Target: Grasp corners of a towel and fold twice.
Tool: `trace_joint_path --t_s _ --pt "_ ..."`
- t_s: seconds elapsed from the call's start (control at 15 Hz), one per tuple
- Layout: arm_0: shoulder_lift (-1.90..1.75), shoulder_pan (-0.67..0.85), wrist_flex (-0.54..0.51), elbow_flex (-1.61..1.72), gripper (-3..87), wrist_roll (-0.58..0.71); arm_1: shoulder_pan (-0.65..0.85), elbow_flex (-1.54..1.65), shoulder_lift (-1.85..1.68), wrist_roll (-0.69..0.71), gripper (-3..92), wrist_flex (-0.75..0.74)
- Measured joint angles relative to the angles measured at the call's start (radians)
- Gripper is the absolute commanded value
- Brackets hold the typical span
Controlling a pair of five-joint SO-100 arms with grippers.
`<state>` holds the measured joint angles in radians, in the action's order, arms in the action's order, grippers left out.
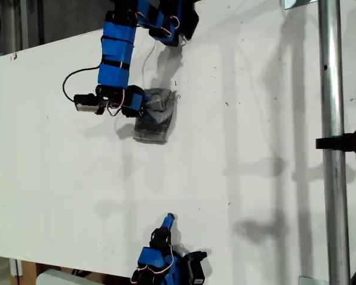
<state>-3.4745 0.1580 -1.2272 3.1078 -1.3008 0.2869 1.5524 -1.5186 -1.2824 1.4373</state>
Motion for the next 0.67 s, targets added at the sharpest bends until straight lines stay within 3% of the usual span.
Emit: trace_joint_path --t_s 0.2,0.27,0.33,0.67 --pt "0.000 0.000 0.000 0.000 -0.5 0.000 0.000 -0.002 0.028 0.012 -0.2 -0.209" --pt "0.000 0.000 0.000 0.000 -0.5 0.000 0.000 0.000 0.051 0.012 10.6 -0.238" --pt "0.000 0.000 0.000 0.000 -0.6 0.000 0.000 0.000 0.058 0.023 51.2 -0.256" --pt "0.000 -0.002 0.000 0.000 -0.4 0.000 0.084 -0.034 -0.126 0.255 54.2 -0.364"
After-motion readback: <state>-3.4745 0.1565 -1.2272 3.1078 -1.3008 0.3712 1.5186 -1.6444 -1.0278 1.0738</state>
